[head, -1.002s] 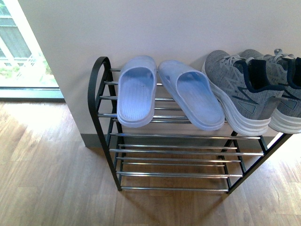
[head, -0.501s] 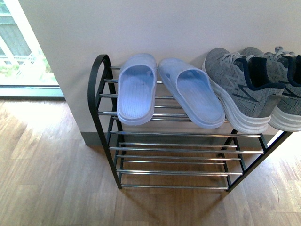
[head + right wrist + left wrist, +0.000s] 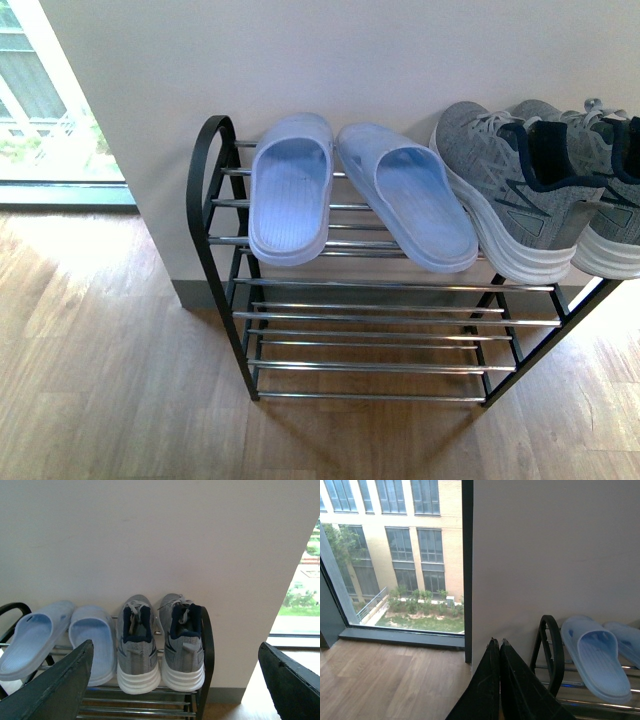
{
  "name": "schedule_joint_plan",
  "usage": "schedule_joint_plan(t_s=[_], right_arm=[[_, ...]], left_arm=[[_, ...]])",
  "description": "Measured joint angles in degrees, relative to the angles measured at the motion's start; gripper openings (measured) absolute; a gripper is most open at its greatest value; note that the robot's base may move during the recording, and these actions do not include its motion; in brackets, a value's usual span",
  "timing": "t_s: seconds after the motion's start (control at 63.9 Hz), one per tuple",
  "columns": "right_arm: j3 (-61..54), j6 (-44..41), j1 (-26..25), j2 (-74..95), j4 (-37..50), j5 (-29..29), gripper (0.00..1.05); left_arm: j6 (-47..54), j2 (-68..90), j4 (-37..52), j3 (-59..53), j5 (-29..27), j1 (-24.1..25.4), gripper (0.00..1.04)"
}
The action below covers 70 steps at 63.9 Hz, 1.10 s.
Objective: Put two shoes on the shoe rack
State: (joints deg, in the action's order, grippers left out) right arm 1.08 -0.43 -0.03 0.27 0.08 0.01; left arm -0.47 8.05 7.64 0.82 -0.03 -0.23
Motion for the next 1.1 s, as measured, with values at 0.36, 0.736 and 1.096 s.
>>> schedule_joint_plan(t_s=[0.36, 0.736, 1.096], right_arm=[[0.0, 0.0, 0.0, 0.0, 0.0, 0.0, 0.96], [0.0, 0.0, 0.0, 0.0, 0.0, 0.0, 0.96], [0.0, 0.0, 0.0, 0.0, 0.0, 0.0, 0.96]], left_arm=[[0.0, -7.1, -7.6, 0.0, 0.0, 0.0, 0.01], [0.0, -7.1, -7.6, 0.0, 0.0, 0.0, 0.73], [0.1, -7.1, -7.6, 0.0, 0.0, 0.0, 0.95]])
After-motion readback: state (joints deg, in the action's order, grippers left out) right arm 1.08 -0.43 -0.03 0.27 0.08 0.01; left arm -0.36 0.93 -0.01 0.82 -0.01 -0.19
